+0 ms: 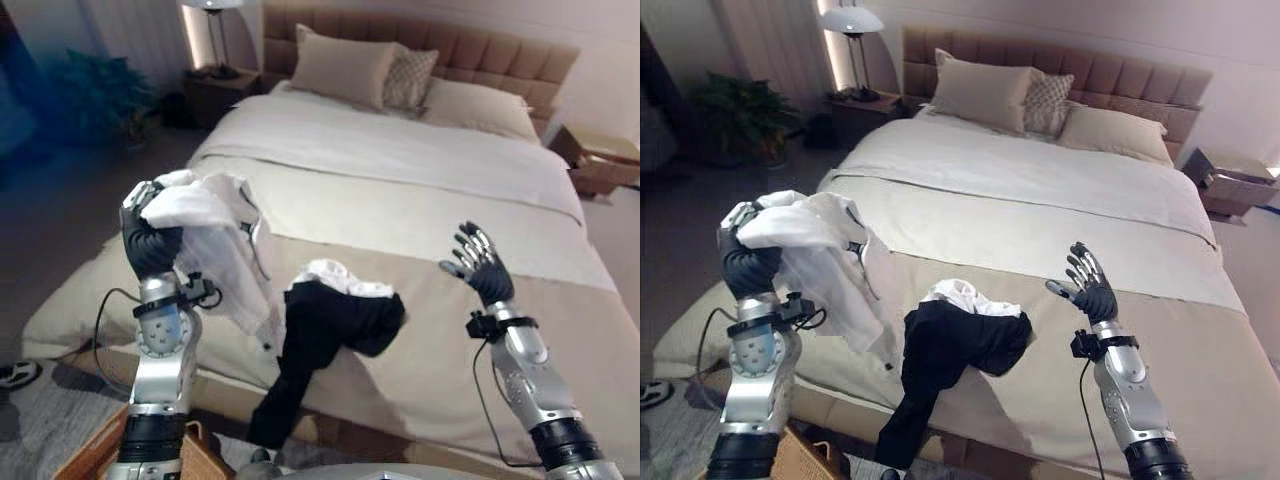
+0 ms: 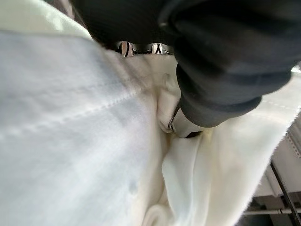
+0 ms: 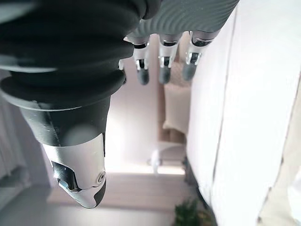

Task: Pick up clothes into the bucket

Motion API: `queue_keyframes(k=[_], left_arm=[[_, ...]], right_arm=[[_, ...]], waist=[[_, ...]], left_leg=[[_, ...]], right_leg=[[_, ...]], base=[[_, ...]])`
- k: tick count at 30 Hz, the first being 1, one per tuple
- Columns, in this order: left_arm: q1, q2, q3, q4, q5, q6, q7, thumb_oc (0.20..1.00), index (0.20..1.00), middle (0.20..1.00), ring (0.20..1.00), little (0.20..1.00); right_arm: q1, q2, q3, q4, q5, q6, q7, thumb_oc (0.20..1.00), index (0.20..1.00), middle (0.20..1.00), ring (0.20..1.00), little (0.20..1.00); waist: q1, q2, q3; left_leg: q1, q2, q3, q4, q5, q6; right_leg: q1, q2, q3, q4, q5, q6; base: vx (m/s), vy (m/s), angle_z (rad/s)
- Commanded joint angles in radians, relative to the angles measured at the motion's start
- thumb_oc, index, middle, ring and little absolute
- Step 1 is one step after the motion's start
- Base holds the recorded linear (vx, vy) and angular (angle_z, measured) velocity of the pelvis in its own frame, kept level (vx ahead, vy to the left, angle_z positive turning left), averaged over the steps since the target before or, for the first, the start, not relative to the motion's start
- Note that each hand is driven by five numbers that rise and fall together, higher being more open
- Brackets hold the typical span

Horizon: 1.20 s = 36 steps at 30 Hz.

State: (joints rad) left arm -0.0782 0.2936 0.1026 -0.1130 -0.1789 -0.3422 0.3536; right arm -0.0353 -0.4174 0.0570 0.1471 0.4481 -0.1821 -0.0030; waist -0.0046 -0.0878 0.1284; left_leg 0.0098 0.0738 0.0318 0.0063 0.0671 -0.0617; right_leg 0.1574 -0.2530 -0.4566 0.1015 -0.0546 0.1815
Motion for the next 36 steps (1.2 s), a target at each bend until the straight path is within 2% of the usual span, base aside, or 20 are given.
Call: queue_keyframes(k=[1, 3, 5, 6, 7, 8, 9, 11, 13, 16, 18, 25, 26, 28, 32, 36], left_arm=[[-0.039, 0.067, 0.064, -0.073, -0.012, -0.068, 0.012, 0.2, 0.2, 0.2, 0.2, 0.2], [-0.063, 0.072, 0.063, -0.058, -0.012, -0.062, 0.02, 0.2, 0.2, 0.2, 0.2, 0.2], [-0.069, 0.071, 0.071, -0.036, -0.012, -0.054, 0.025, 0.2, 0.2, 0.2, 0.2, 0.2], [-0.079, 0.066, 0.07, -0.027, -0.017, -0.055, 0.027, 0.2, 0.2, 0.2, 0.2, 0.2], [-0.092, 0.062, 0.069, -0.013, -0.025, -0.057, 0.031, 0.2, 0.2, 0.2, 0.2, 0.2], [-0.092, 0.065, 0.074, -0.001, -0.019, -0.057, 0.04, 0.2, 0.2, 0.2, 0.2, 0.2], [-0.095, 0.074, 0.078, 0.008, -0.009, -0.062, 0.049, 0.2, 0.2, 0.2, 0.2, 0.2], [-0.087, 0.087, 0.091, 0.025, 0.014, -0.057, 0.082, 0.2, 0.2, 0.2, 0.2, 0.2], [-0.098, 0.095, 0.092, 0.046, 0.025, -0.05, 0.108, 0.2, 0.2, 0.2, 0.2, 0.2], [-0.114, 0.104, 0.085, 0.068, 0.033, -0.041, 0.135, 0.2, 0.2, 0.2, 0.2, 0.2], [-0.123, 0.116, 0.09, 0.092, 0.054, -0.042, 0.162, 0.2, 0.2, 0.2, 0.2, 0.2], [-0.149, 0.146, 0.146, 0.127, 0.098, -0.018, 0.273, 0.2, 0.2, 0.2, 0.2, 0.2], [-0.162, 0.154, 0.151, 0.141, 0.123, -0.004, 0.296, 0.2, 0.2, 0.2, 0.2, 0.2], [-0.176, 0.167, 0.155, 0.163, 0.137, 0.002, 0.327, 0.2, 0.2, 0.2, 0.2, 0.2], [-0.198, 0.189, 0.172, 0.202, 0.152, 0.016, 0.37, 0.2, 0.2, 0.2, 0.2, 0.2], [-0.236, 0.25, 0.191, 0.264, 0.15, 0.024, 0.422, 0.2, 0.2, 0.2, 0.2, 0.2]], right_arm=[[-0.084, 0.022, 0.001, 0.003, -0.012, -0.049, -0.008, 1.0, 1.0, 1.0, 1.0, 1.0], [-0.093, 0.025, 0.006, 0.008, 0.0, -0.054, -0.009, 1.0, 1.0, 1.0, 1.0, 1.0], [-0.089, 0.017, -0.003, 0.002, 0.001, -0.062, -0.011, 1.0, 1.0, 1.0, 1.0, 1.0], [-0.09, 0.01, -0.008, -0.001, 0.003, -0.065, -0.014, 1.0, 1.0, 1.0, 1.0, 1.0], [-0.093, 0.003, -0.01, -0.003, 0.003, -0.067, -0.018, 1.0, 1.0, 1.0, 1.0, 1.0], [-0.101, 0.002, -0.003, -0.001, 0.001, -0.065, -0.018, 1.0, 1.0, 1.0, 1.0, 1.0], [-0.11, 0.004, 0.003, 0.002, -0.004, -0.064, -0.022, 1.0, 1.0, 1.0, 1.0, 1.0], [-0.102, 0.015, -0.007, -0.011, -0.001, -0.067, -0.029, 1.0, 1.0, 1.0, 1.0, 1.0], [-0.092, 0.015, -0.019, -0.021, -0.004, -0.07, -0.035, 1.0, 1.0, 1.0, 1.0, 1.0], [-0.081, 0.024, -0.032, -0.032, -0.006, -0.08, -0.058, 1.0, 1.0, 1.0, 1.0, 1.0], [-0.087, 0.033, -0.03, -0.036, 0.005, -0.089, -0.061, 1.0, 1.0, 1.0, 1.0, 1.0], [-0.099, 0.051, -0.008, -0.061, 0.048, -0.113, -0.065, 1.0, 1.0, 1.0, 1.0, 1.0], [-0.089, 0.046, -0.016, -0.076, 0.058, -0.122, -0.066, 1.0, 1.0, 1.0, 1.0, 1.0], [-0.088, 0.043, -0.024, -0.073, 0.069, -0.134, -0.073, 1.0, 1.0, 1.0, 1.0, 1.0], [-0.088, 0.04, -0.036, -0.092, 0.088, -0.155, -0.083, 1.0, 1.0, 1.0, 1.0, 1.0], [-0.091, 0.047, -0.043, -0.111, 0.146, -0.194, -0.091, 1.0, 1.0, 1.0, 1.0, 1.0]], waist=[[0.04, -0.008, 0.029], [0.053, -0.001, 0.044], [0.051, 0.009, 0.046], [0.046, 0.007, 0.06], [0.032, 0.003, 0.074], [0.023, 0.0, 0.08], [0.03, -0.001, 0.092], [0.032, 0.011, 0.105], [0.031, 0.008, 0.127], [0.019, 0.0, 0.159], [0.019, -0.009, 0.185], [0.048, -0.054, 0.249], [0.045, -0.062, 0.268], [0.042, -0.069, 0.284], [0.037, -0.079, 0.294], [0.031, -0.093, 0.324]], left_leg=[[-0.042, 0.094, -0.069, 0.074, -0.03, -0.061], [-0.098, 0.106, -0.121, 0.06, 0.013, -0.085], [-0.137, 0.108, -0.138, 0.061, 0.02, -0.085], [-0.157, 0.107, -0.106, 0.099, 0.007, -0.08], [-0.175, 0.112, -0.058, 0.176, -0.031, -0.065], [-0.161, 0.119, -0.041, 0.23, -0.097, -0.06], [-0.163, 0.11, -0.039, 0.258, -0.114, -0.049], [-0.142, 0.105, -0.044, 0.201, -0.102, -0.049], [-0.17, 0.081, -0.047, 0.201, -0.097, -0.041], [-0.232, 0.035, -0.07, 0.252, -0.113, -0.01], [-0.262, 0.035, -0.067, 0.285, -0.12, -0.009], [-0.369, 0.05, -0.07, 0.339, -0.109, -0.013], [-0.395, 0.051, -0.086, 0.362, -0.132, -0.02], [-0.438, 0.051, -0.099, 0.378, -0.131, -0.02], [-0.507, 0.051, -0.112, 0.408, -0.128, -0.019], [-0.601, 0.044, -0.145, 0.457, -0.133, -0.015]], right_leg=[[-0.04, -0.003, -0.076, 0.093, 0.01, -0.02], [-0.053, 0.016, -0.129, 0.097, -0.005, -0.029], [-0.071, 0.017, -0.167, 0.107, -0.007, -0.029], [-0.078, 0.008, -0.182, 0.108, 0.002, -0.032], [-0.098, -0.014, -0.191, 0.129, 0.007, -0.035], [-0.113, -0.025, -0.17, 0.144, -0.006, -0.028], [-0.134, -0.045, -0.169, 0.155, 0.011, -0.04], [-0.141, -0.062, -0.156, 0.164, 0.02, -0.029], [-0.16, -0.09, -0.161, 0.204, 0.021, -0.023], [-0.214, -0.133, -0.094, 0.306, -0.002, -0.019], [-0.27, -0.134, -0.031, 0.324, -0.018, -0.026], [-0.378, -0.154, -0.05, 0.354, -0.015, -0.022], [-0.393, -0.153, -0.043, 0.381, -0.037, -0.005], [-0.435, -0.153, -0.046, 0.403, -0.038, 0.0], [-0.496, -0.157, -0.051, 0.427, -0.039, 0.002], [-0.565, -0.158, -0.066, 0.463, -0.046, 0.001]], base=[[-0.19, -0.12, 0.9], [-0.16, -0.097, 0.89], [-0.11, -0.024, 0.69], [-0.17, 0.045, 0.89], [-0.12, 0.052, 0.88], [-0.14, 0.128, 0.91], [-0.05, 0.157, 0.42], [-0.03, 0.172, 0.01], [-0.05, 0.136, 0.22], [-0.06, 0.118, 0.4], [-0.12, 0.067, 0.57], [-0.12, -0.004, -0.16], [-0.02, -0.053, -0.04], [-0.06, -0.033, 0.1], [-0.08, -0.011, 0.09], [-0.05, -0.016, 0.13]])
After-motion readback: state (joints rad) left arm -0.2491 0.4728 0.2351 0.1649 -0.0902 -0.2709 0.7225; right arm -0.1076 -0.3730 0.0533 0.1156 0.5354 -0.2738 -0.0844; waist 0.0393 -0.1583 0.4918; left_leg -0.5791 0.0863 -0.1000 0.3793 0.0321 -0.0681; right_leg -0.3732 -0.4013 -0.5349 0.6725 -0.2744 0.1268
